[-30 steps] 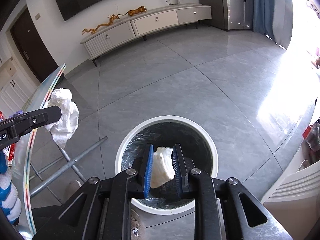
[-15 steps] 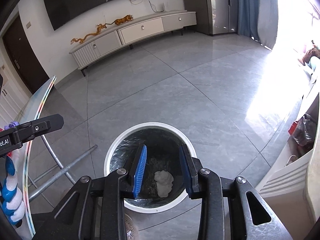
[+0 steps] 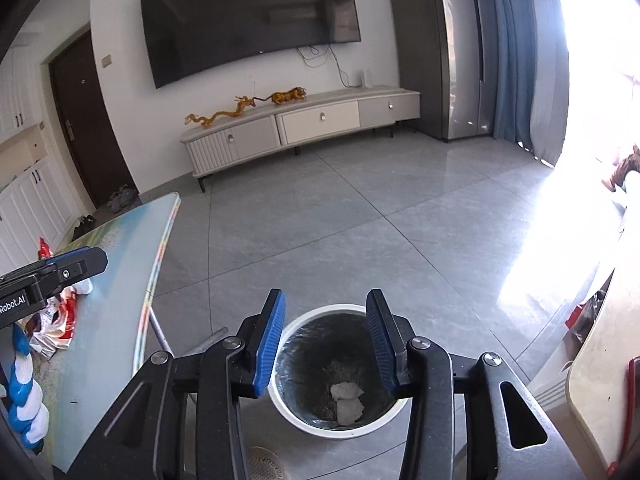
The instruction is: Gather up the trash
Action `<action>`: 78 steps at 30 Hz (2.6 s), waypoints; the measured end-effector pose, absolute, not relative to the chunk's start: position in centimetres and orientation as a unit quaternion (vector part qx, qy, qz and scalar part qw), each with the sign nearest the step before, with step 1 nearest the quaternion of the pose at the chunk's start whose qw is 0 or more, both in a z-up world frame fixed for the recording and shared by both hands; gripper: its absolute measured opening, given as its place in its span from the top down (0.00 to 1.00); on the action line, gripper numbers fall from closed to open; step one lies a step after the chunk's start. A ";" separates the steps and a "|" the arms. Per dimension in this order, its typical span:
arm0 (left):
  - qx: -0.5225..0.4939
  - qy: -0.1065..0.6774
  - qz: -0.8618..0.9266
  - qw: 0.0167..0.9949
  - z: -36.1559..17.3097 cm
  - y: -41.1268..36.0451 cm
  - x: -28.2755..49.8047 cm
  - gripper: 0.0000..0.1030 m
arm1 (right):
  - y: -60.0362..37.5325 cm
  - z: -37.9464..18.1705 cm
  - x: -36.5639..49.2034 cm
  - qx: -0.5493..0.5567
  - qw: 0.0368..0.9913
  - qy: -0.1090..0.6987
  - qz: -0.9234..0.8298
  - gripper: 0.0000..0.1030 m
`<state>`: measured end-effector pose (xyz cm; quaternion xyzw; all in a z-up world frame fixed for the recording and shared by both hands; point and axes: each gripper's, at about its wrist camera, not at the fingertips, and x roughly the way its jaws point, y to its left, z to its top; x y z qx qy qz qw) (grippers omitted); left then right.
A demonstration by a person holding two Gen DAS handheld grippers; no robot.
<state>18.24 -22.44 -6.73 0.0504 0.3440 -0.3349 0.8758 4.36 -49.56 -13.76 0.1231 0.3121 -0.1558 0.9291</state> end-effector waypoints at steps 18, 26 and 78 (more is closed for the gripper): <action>-0.037 0.319 -0.175 0.931 -7.1 2.0 17.0 0.42 | -35.5 -7.1 7.2 0.064 0.955 0.288 -0.031 0.57; -0.086 0.382 -0.129 0.911 -12.3 7.1 18.0 0.42 | -30.3 -9.0 10.2 0.053 0.947 0.316 0.028 0.56; -0.141 0.515 -0.148 0.832 -16.7 7.3 18.8 0.68 | -23.1 -18.7 23.3 0.061 0.894 0.407 0.176 0.94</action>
